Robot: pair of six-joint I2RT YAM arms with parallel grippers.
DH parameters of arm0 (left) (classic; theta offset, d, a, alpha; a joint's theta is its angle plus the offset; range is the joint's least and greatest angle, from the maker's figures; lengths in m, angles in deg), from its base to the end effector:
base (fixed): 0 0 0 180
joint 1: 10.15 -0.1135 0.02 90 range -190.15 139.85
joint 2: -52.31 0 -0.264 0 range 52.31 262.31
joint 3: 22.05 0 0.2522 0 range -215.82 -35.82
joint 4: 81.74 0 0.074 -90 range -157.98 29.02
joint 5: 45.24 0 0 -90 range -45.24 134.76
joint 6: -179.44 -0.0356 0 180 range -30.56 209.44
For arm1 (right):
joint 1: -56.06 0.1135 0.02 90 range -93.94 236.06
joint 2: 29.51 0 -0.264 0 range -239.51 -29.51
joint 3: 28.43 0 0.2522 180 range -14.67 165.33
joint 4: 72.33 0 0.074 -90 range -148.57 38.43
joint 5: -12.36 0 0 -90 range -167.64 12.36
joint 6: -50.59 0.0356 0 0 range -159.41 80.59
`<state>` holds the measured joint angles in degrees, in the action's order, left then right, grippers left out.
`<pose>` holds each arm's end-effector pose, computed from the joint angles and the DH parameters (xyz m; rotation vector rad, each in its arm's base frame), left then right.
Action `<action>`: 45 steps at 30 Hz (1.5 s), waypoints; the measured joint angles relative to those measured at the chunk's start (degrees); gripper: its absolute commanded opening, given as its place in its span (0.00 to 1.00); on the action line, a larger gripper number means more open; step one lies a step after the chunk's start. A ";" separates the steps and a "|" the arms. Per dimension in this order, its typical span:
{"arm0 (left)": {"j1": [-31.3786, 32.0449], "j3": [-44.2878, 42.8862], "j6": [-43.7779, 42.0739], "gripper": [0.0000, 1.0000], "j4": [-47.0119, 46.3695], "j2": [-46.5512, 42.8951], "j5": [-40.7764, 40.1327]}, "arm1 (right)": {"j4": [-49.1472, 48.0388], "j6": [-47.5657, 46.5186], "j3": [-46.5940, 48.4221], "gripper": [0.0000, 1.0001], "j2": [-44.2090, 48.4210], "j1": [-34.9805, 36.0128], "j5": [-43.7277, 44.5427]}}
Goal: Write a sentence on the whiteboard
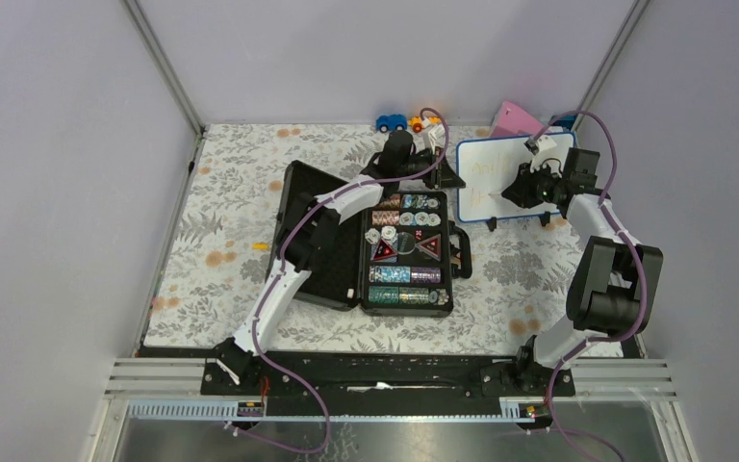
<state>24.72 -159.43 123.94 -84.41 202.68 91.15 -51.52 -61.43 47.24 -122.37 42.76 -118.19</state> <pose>0.4711 -0.3597 0.1697 0.6718 1.8601 -1.5403 0.3496 -0.0589 0.2404 -0.5244 2.0172 0.4185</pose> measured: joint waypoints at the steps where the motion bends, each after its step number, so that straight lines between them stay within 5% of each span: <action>1: 0.00 0.00 0.00 0.00 0.00 0.00 0.02 | 0.00 0.00 0.00 0.00 0.00 -0.02 0.02; 45: -0.02 0.00 -0.02 0.00 0.02 0.00 0.02 | 1.33 -2.71 -1.86 0.00 0.02 -0.83 -0.66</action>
<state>24.70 -159.43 123.92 -84.39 202.68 91.17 -50.18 -64.14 45.39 -122.35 41.93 -118.85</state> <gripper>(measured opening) 0.088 0.168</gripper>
